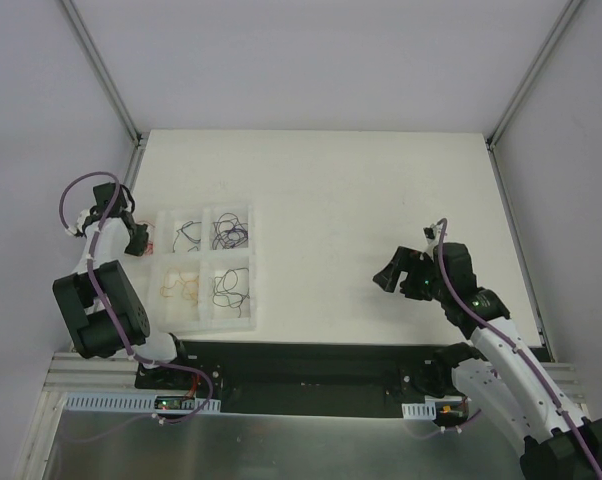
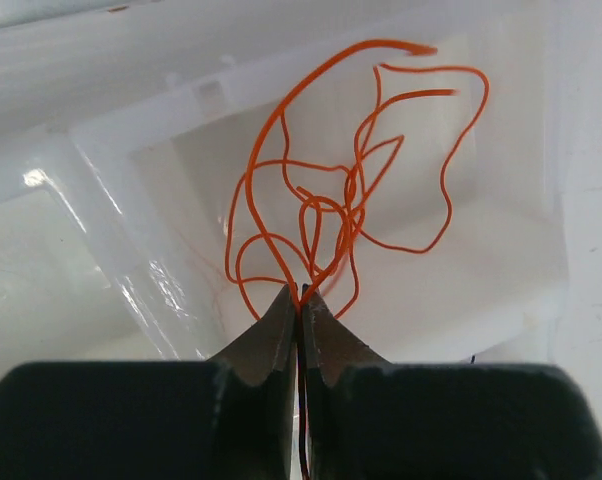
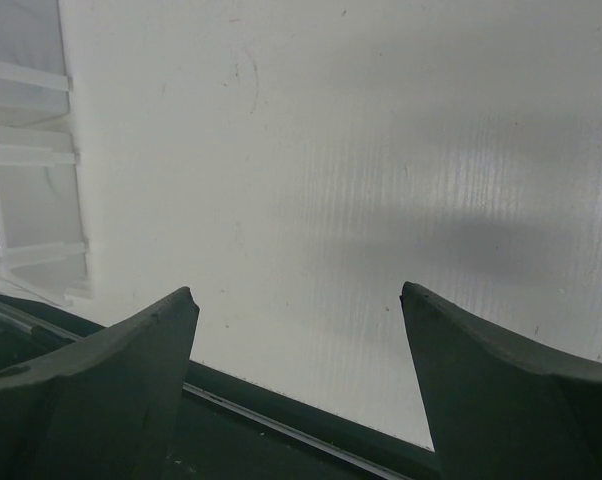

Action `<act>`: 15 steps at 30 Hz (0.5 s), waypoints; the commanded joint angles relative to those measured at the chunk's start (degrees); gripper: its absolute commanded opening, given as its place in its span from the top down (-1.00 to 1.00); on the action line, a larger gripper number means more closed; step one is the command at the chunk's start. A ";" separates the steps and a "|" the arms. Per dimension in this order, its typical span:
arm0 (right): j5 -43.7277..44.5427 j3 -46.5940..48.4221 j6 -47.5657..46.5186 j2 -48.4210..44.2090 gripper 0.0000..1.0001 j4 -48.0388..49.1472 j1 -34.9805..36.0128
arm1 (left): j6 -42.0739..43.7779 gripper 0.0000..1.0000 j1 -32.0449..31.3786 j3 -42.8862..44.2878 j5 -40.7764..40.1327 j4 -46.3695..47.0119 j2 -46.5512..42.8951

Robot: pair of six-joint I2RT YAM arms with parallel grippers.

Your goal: Untangle the cables

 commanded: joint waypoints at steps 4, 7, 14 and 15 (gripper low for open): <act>-1.12 2.58 -0.30 0.90 -0.71 1.32 -0.30 | -0.72 0.65 1.51 1.18 1.89 -1.29 -2.66; -1.04 2.49 -0.39 1.08 -0.71 1.14 -0.21 | -0.45 0.06 1.16 1.10 1.62 -1.29 -5.38; -0.95 2.76 -0.39 1.95 -0.72 1.05 -0.12 | 1.47 -0.55 -1.30 2.67 0.66 -1.21 -12.76; -0.95 2.84 -0.39 2.04 -0.72 1.05 -0.21 | 1.74 -0.59 -1.91 3.03 0.31 -1.21 -13.82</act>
